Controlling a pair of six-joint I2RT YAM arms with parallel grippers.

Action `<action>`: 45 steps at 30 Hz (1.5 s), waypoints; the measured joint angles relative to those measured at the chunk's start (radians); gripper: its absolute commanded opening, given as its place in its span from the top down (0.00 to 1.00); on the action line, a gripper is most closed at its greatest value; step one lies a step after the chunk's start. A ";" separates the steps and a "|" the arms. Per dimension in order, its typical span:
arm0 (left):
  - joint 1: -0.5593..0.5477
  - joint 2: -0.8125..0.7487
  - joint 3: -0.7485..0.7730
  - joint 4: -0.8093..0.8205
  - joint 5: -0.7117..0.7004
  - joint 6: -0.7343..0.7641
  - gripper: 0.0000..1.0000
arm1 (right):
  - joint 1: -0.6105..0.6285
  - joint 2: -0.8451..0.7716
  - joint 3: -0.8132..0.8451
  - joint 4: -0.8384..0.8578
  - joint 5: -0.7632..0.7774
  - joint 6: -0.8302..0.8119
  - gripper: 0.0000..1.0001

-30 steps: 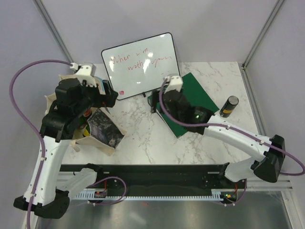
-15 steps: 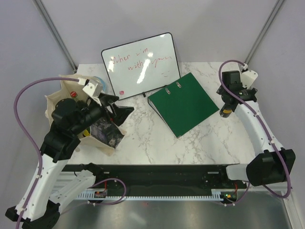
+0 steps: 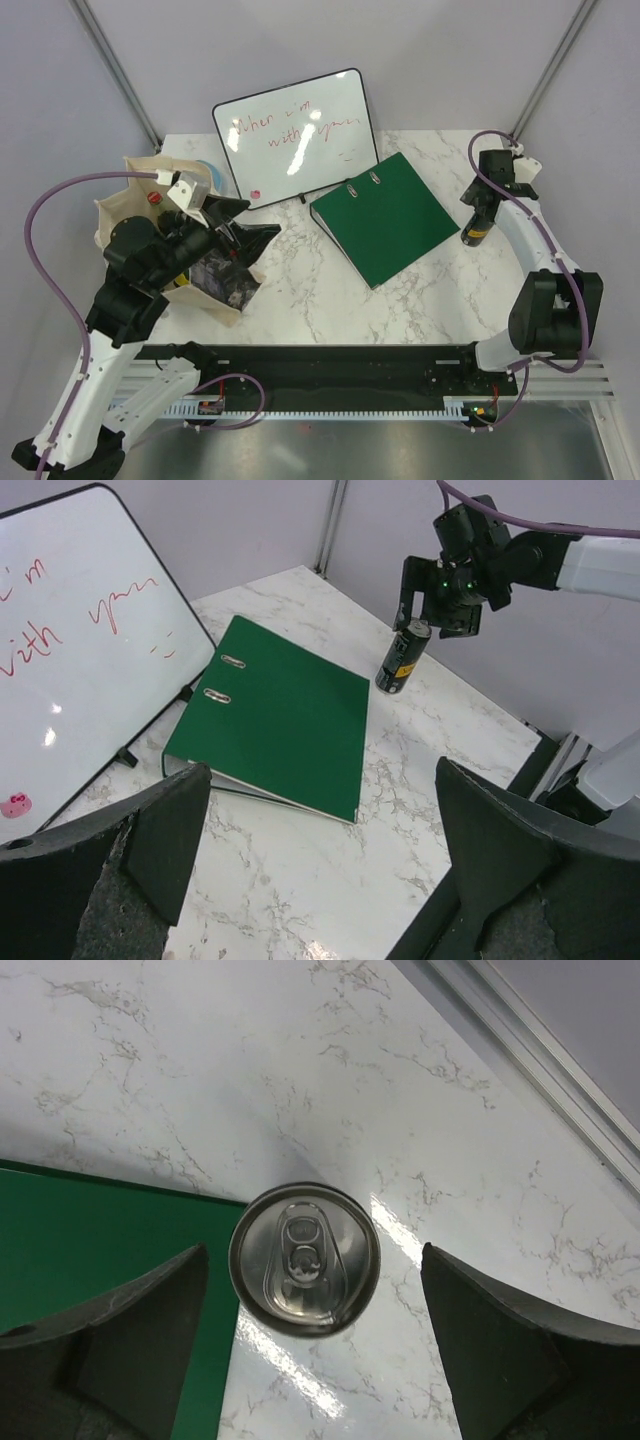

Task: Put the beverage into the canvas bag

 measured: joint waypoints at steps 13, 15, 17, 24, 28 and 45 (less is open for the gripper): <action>0.000 -0.060 -0.001 -0.029 -0.063 0.014 0.06 | 0.005 0.085 -0.024 0.086 -0.029 -0.098 0.69; 0.000 -0.060 0.000 -0.043 -0.080 0.018 0.06 | 0.018 0.067 -0.032 0.076 -0.025 -0.120 0.72; 0.000 -0.060 0.000 -0.061 -0.104 0.020 0.06 | 0.048 0.042 -0.033 0.051 -0.017 -0.142 0.73; -0.001 -0.036 0.050 -0.148 -0.166 0.022 0.07 | 0.397 -0.089 -0.017 0.013 -0.041 -0.233 0.75; -0.001 -0.024 0.088 -0.185 -0.192 0.022 0.08 | 0.683 -0.118 0.000 0.057 -0.107 -0.254 0.75; -0.001 -0.032 0.133 -0.312 -0.338 0.019 0.10 | 1.157 0.164 0.059 0.129 -0.180 -0.280 0.56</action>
